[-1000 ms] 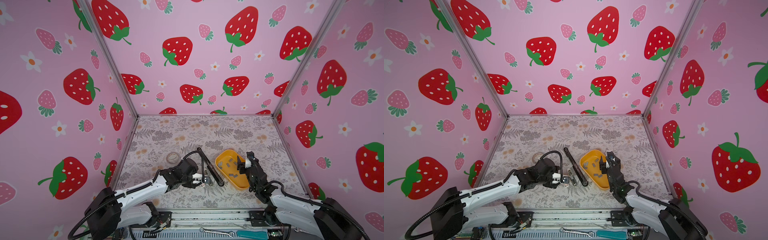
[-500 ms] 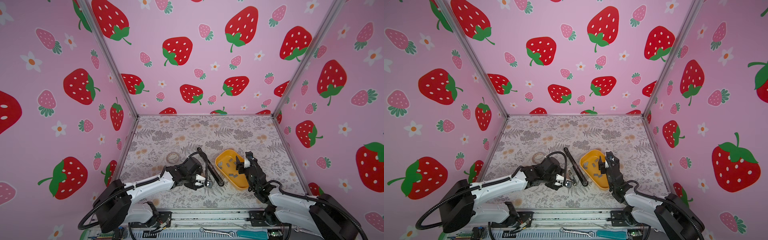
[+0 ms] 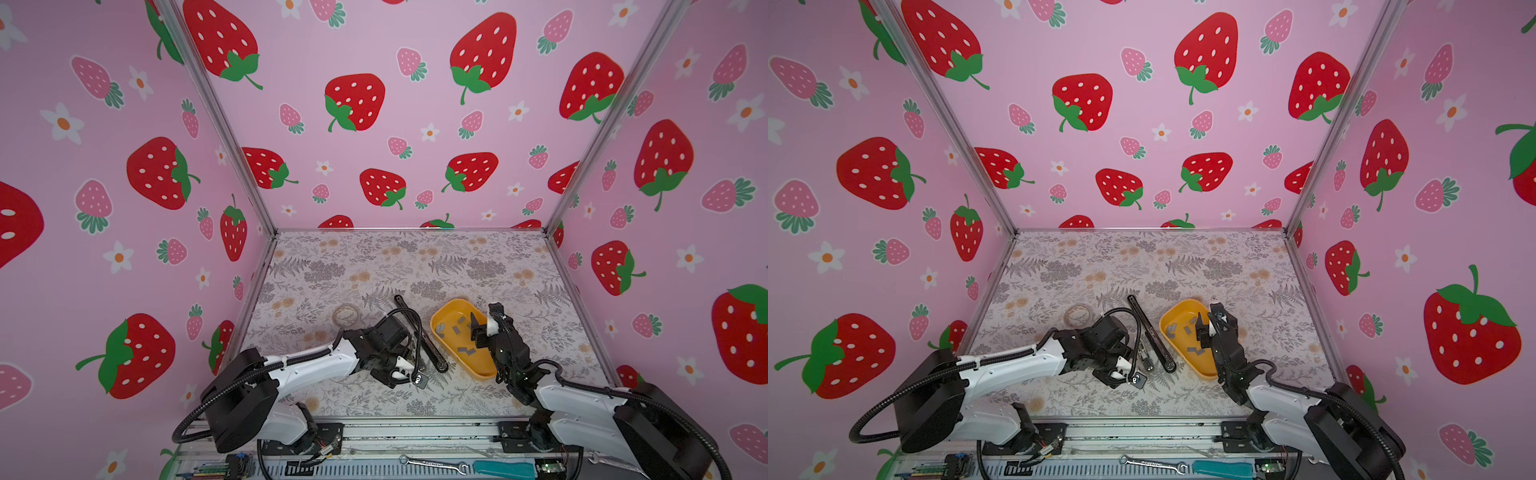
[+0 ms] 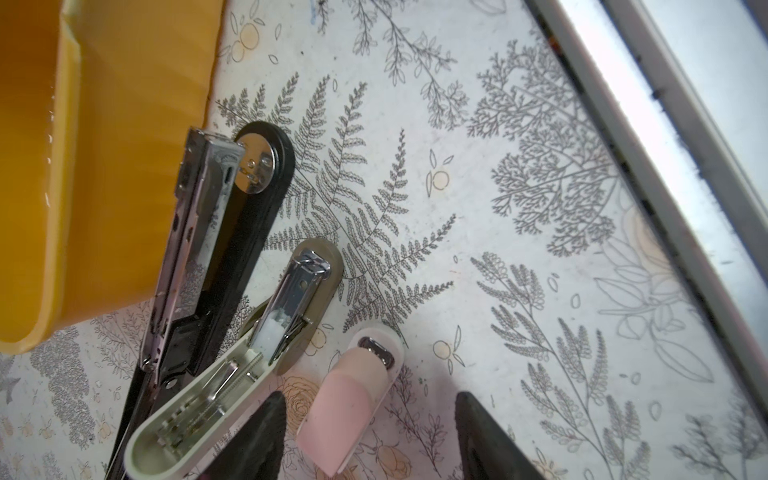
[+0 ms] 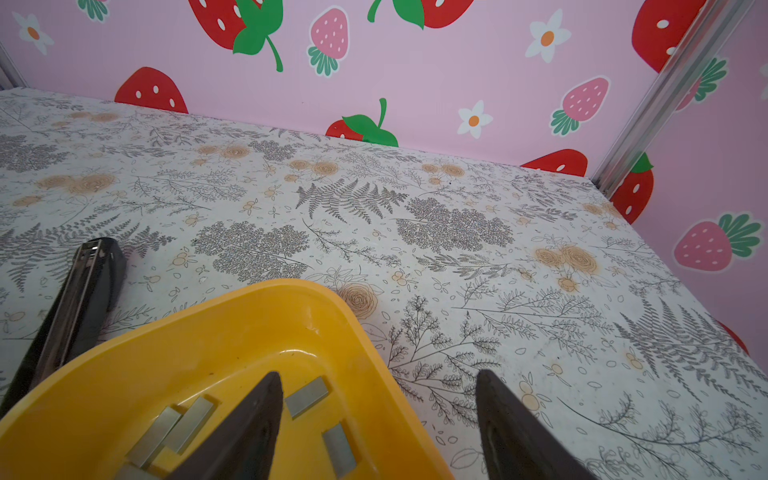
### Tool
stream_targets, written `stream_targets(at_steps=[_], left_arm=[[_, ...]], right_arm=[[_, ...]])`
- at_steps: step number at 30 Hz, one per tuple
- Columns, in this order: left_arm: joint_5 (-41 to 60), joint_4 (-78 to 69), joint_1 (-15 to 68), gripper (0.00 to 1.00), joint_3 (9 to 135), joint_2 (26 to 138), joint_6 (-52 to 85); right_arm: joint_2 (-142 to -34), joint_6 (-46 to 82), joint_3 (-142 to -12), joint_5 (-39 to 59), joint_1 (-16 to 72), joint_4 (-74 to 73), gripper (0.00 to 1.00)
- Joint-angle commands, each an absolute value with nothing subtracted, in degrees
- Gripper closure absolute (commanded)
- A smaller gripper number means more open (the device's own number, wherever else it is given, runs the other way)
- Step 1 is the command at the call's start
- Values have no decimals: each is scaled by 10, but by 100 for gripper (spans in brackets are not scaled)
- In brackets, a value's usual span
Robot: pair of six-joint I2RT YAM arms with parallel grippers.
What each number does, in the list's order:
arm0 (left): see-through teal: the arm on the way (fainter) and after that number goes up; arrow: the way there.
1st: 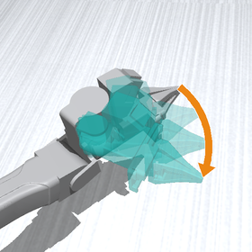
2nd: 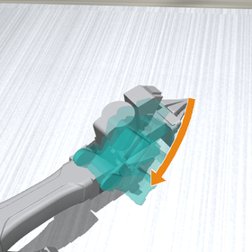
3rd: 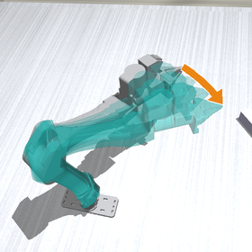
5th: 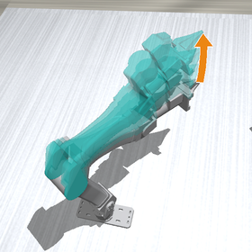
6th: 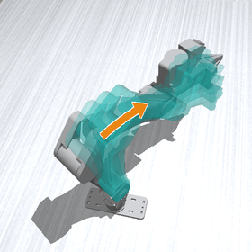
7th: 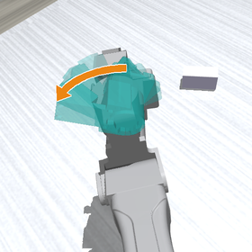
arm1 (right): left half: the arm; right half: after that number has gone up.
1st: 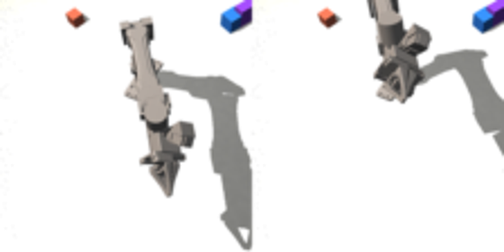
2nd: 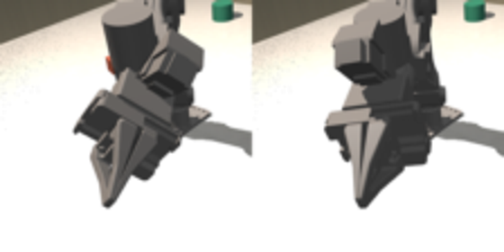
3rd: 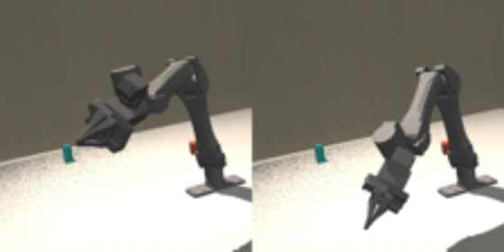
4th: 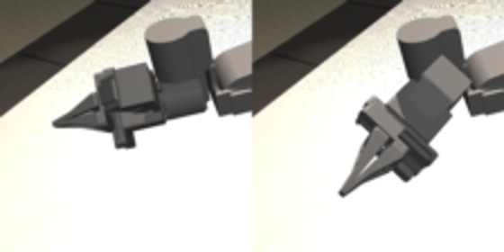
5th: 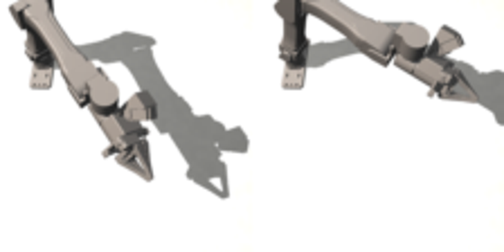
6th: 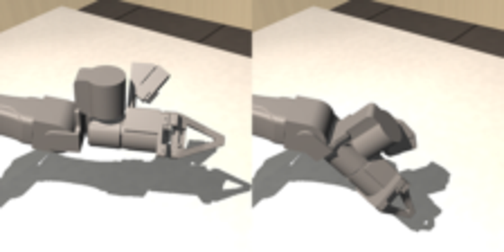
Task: Load the staples into the stapler
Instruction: 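Lower the left gripper onto the white piece while right hovers over the tray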
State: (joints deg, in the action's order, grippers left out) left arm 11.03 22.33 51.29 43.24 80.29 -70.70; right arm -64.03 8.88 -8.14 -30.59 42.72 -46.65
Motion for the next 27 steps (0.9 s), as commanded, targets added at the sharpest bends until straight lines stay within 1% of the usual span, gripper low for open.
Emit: stream_targets(at_steps=[1, 16, 24, 27], left_arm=[[120, 253, 516, 35, 459, 816, -725], [128, 252, 518, 37, 462, 827, -743], [110, 232, 519, 37, 472, 848, -758], [99, 234, 518, 39, 482, 864, -762]], right_arm=[[-649, 83, -99, -305, 424, -475, 25], [-660, 82, -106, -304, 425, -469, 25], [-670, 82, -113, -301, 425, -465, 25], [-670, 81, -113, -301, 424, -465, 25]])
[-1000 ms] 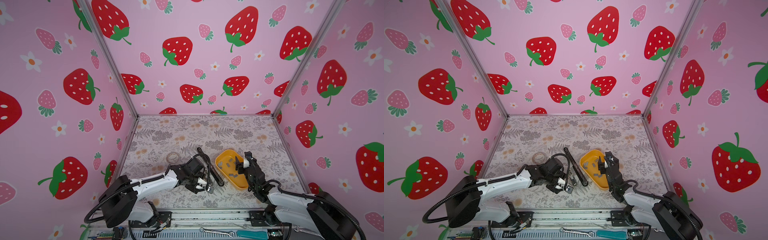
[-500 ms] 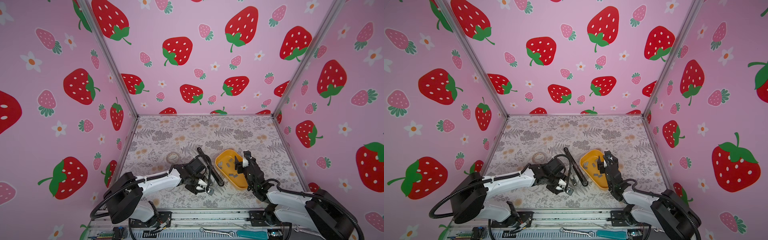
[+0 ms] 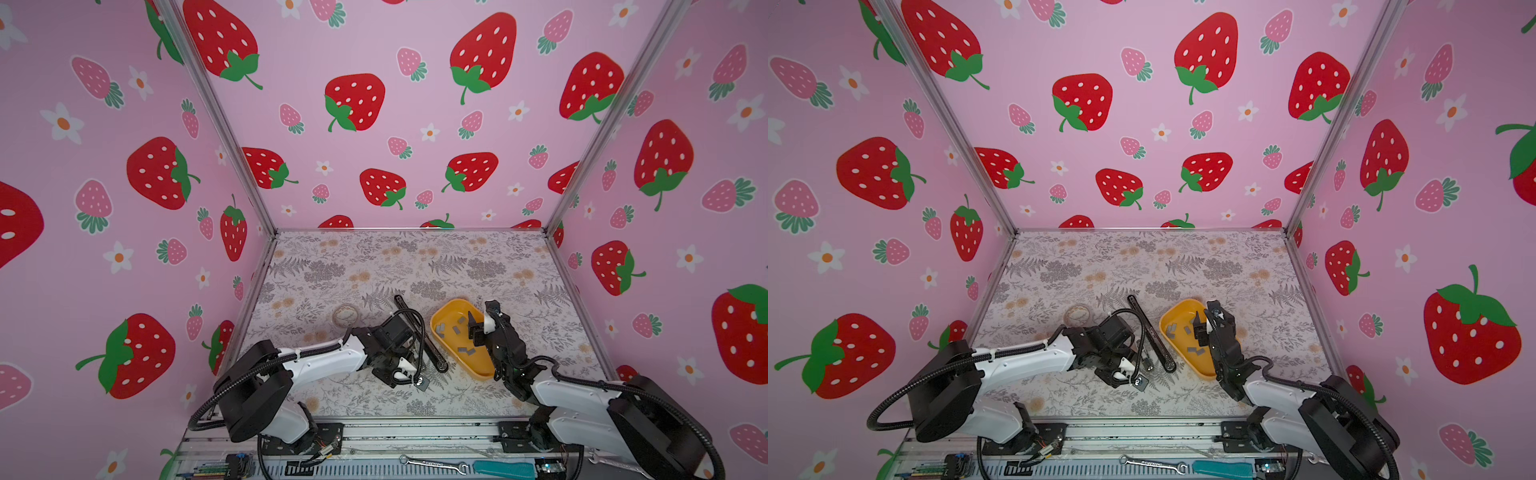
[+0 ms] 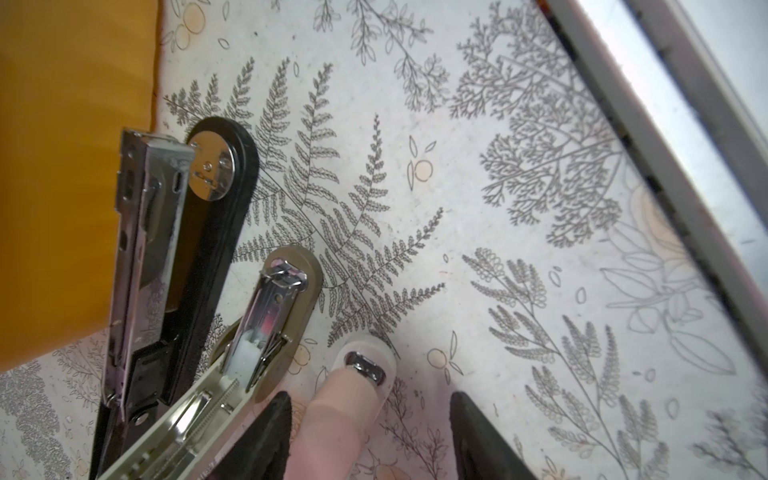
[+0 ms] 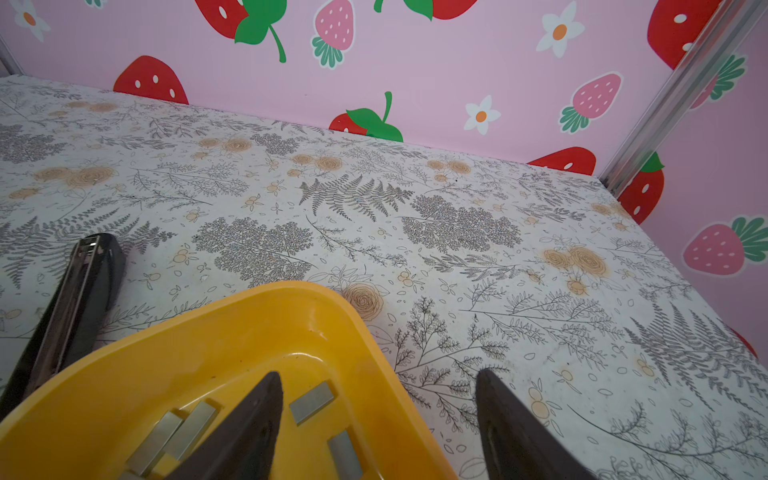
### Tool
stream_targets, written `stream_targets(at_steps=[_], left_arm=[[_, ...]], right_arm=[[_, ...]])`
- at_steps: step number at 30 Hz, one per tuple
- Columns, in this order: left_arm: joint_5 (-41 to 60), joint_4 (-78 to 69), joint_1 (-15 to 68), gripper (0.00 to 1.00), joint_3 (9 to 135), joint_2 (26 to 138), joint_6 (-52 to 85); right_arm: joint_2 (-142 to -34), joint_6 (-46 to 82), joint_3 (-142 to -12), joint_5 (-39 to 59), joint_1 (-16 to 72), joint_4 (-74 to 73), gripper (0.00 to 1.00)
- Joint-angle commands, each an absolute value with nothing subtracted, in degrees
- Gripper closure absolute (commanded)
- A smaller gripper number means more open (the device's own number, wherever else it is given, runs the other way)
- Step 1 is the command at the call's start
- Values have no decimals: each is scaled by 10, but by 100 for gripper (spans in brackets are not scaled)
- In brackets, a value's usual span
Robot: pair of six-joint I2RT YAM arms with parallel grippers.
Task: Load the staples into the stapler
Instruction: 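Lower the left gripper onto the white piece while right hovers over the tray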
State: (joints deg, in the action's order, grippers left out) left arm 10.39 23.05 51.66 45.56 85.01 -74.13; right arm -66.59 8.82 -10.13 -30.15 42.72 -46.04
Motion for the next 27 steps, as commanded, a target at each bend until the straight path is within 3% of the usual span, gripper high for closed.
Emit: stream_targets(at_steps=[1, 16, 25, 27], left_arm=[[94, 234, 518, 39, 484, 871, -762], [88, 255, 508, 67, 509, 897, -770], [87, 261, 504, 65, 512, 908, -766], [89, 257, 503, 69, 512, 907, -767]], right_arm=[[-670, 81, -113, -301, 424, -465, 25], [-680, 80, -120, -300, 425, -463, 25], [-684, 79, -122, -299, 424, -463, 25], [-684, 79, -123, -299, 425, -462, 25]])
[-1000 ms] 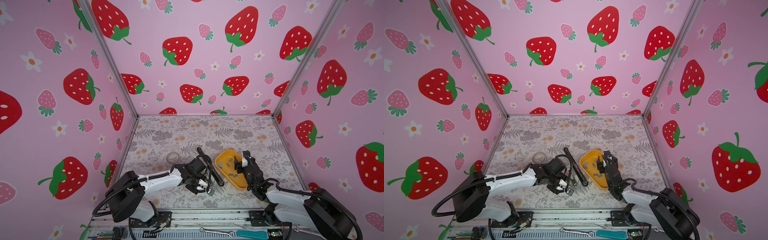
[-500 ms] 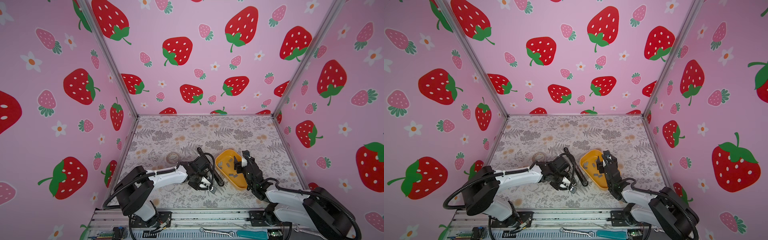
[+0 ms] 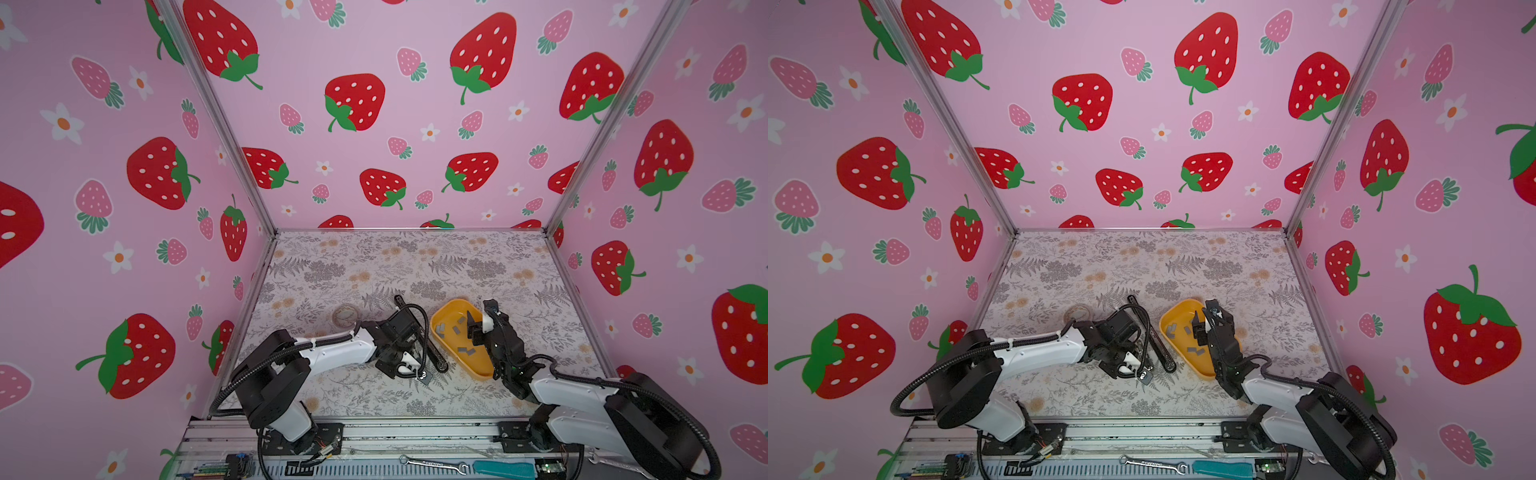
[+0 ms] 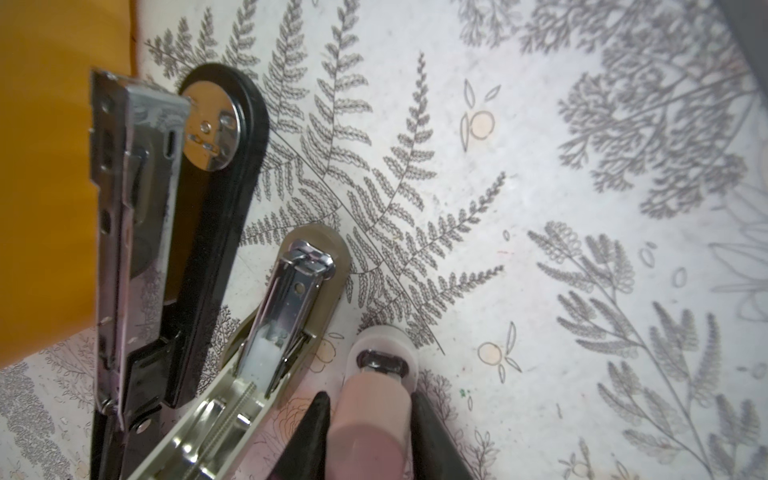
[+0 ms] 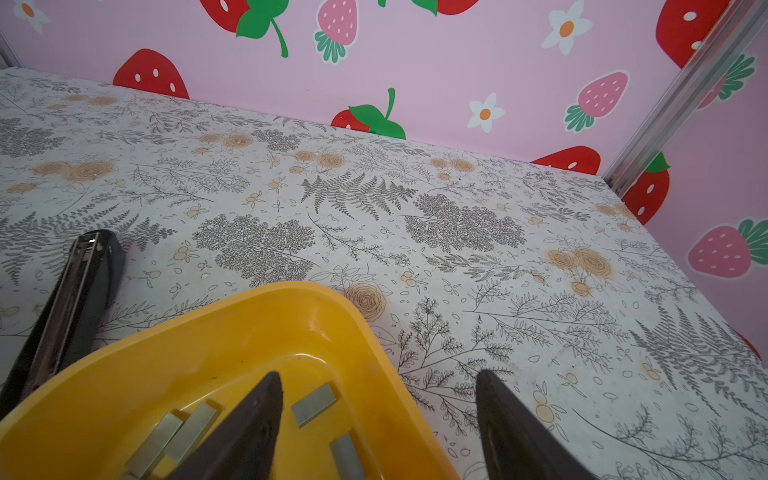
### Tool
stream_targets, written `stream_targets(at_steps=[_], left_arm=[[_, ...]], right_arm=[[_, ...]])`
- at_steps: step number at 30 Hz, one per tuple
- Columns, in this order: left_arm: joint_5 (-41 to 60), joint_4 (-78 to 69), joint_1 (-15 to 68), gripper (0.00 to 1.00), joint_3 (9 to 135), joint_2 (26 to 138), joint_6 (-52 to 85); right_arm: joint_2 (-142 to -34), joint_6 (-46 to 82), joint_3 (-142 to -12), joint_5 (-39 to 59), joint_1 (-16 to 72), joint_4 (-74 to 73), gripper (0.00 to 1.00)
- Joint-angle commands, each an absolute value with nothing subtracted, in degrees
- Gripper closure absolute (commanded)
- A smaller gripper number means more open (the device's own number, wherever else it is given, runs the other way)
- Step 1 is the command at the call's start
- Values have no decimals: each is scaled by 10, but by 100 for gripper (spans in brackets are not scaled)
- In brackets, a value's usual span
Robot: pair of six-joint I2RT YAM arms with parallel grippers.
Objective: Load the staples into the stapler
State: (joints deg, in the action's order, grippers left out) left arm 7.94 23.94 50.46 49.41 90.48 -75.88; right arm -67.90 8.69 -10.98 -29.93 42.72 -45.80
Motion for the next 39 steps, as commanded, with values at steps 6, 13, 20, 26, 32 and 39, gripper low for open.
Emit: stream_targets(at_steps=[6, 13, 20, 26, 32, 39], left_arm=[[94, 192, 495, 100, 481, 875, -753], [-21, 163, 490, 100, 503, 819, -519], [-117, 96, 487, 100, 459, 738, -386], [-66, -1, 485, 100, 363, 619, -328], [0, 46, 487, 100, 339, 571, -302], [54, -14, 488, 100, 303, 515, -237]], right_arm=[[-685, 79, -123, -300, 424, -462, 25], [-685, 80, -122, -300, 425, -462, 25], [-684, 79, -122, -298, 425, -463, 26], [-684, 78, -121, -294, 425, -464, 26], [-662, 78, -125, -285, 429, -444, 28], [-545, 107, -126, -190, 500, -414, 31]])
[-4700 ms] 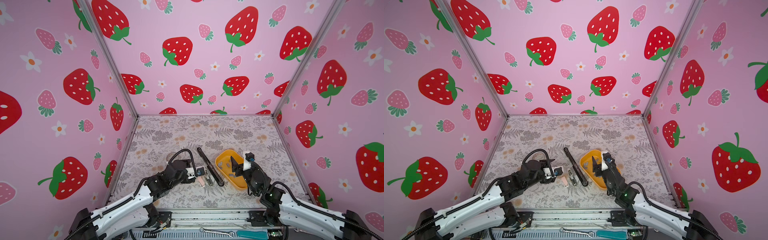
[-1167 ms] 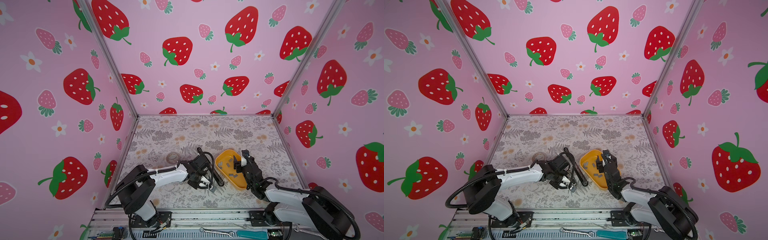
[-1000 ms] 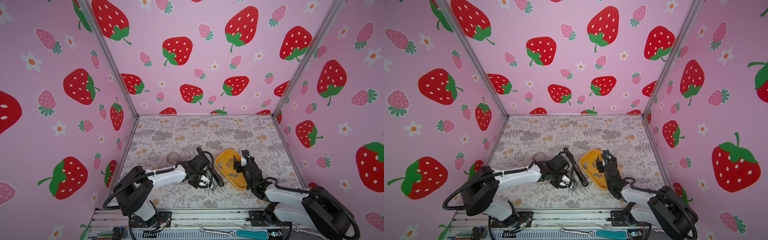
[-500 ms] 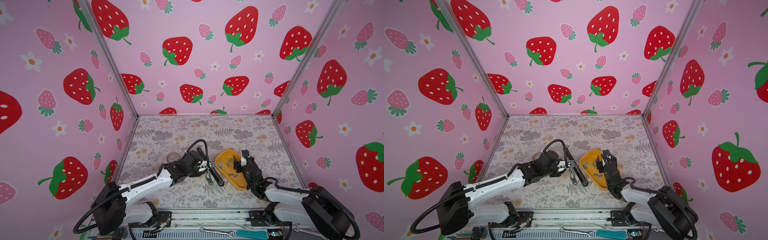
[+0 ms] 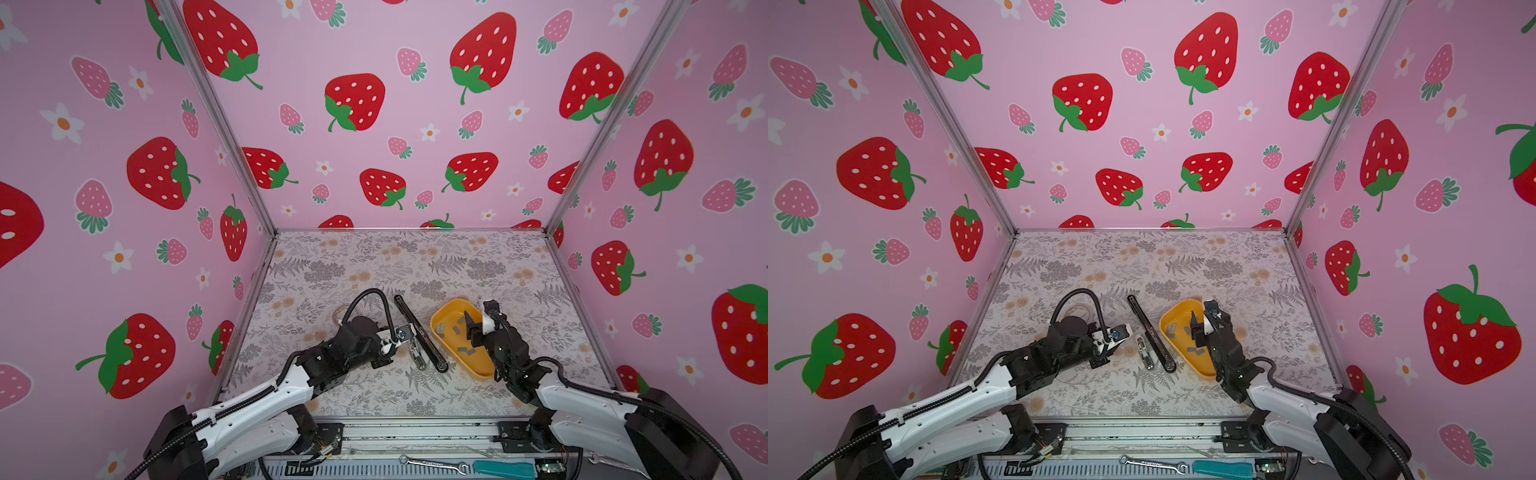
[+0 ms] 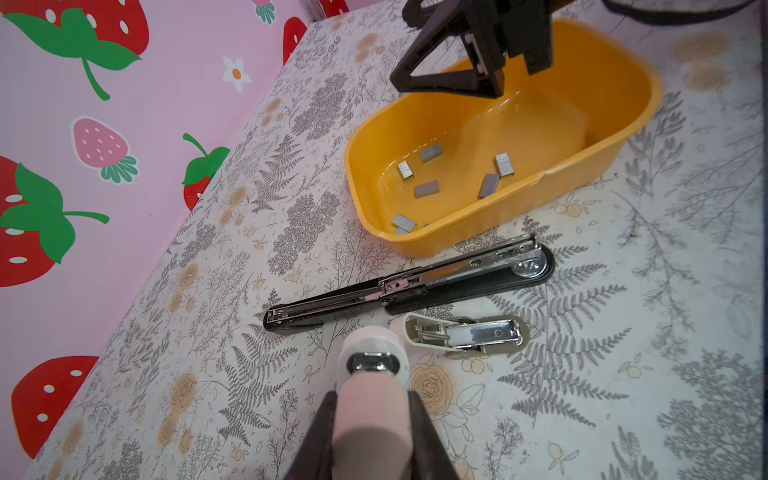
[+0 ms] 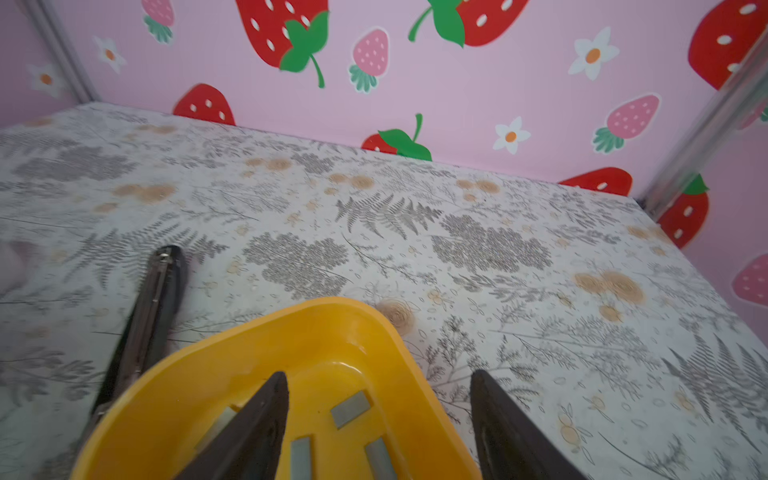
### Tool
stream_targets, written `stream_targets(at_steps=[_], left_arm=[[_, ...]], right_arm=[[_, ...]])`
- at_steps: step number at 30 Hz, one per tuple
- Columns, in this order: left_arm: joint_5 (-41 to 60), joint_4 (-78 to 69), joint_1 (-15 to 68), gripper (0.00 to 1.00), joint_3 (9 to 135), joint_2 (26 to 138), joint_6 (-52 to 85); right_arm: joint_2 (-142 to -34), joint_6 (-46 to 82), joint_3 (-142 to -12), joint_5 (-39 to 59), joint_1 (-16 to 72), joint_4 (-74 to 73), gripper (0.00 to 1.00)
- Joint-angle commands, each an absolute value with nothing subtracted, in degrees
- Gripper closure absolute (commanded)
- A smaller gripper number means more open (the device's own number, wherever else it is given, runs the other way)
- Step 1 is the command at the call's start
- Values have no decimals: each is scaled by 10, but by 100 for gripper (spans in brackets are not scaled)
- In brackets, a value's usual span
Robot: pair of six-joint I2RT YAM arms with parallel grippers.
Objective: Load the staples into the stapler
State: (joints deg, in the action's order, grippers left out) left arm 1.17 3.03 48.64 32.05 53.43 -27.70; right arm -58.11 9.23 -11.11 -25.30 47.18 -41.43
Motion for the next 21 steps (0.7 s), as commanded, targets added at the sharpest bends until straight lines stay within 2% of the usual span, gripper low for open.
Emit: stream_targets(at_steps=[1, 7, 11, 21], left_arm=[[60, -31, 488, 100, 296, 507, -233], [117, -80, 488, 100, 287, 514, -261], [105, -98, 488, 100, 295, 544, -268], [96, -115, 488, 100, 311, 574, -288]], right_arm=[[-537, 113, -126, -174, 519, -422, 31], [-567, 127, -148, -138, 621, -465, 32], [-614, 107, -160, -106, 664, -517, 31], [-696, 72, -170, -121, 711, -598, 33]])
